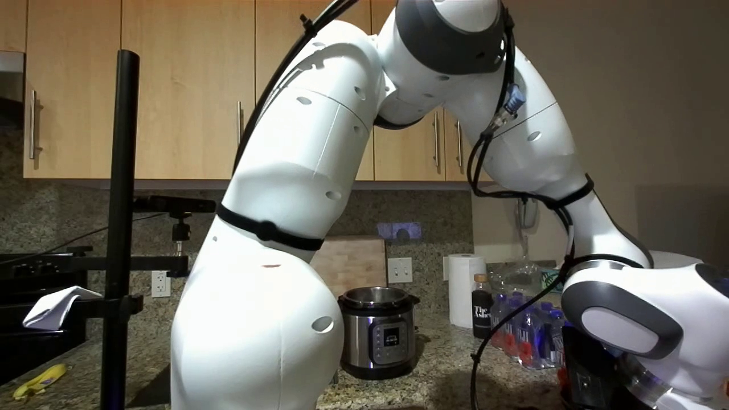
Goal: Pick up the lid and put it on the cooker
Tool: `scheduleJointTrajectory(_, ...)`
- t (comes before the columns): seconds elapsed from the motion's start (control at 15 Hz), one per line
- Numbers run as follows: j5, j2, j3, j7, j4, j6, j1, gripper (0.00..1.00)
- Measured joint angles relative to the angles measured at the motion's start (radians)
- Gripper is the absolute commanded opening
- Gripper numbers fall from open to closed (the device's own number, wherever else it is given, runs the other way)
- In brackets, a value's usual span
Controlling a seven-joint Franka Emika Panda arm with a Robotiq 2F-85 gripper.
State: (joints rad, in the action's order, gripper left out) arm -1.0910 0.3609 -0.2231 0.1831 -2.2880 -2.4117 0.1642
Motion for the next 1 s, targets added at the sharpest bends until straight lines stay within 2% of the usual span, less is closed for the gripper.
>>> scheduleJointTrajectory(1.0, 0.002, 0.0, 0.029, 0.004, 0.046, 0.16, 0.017, 1.0)
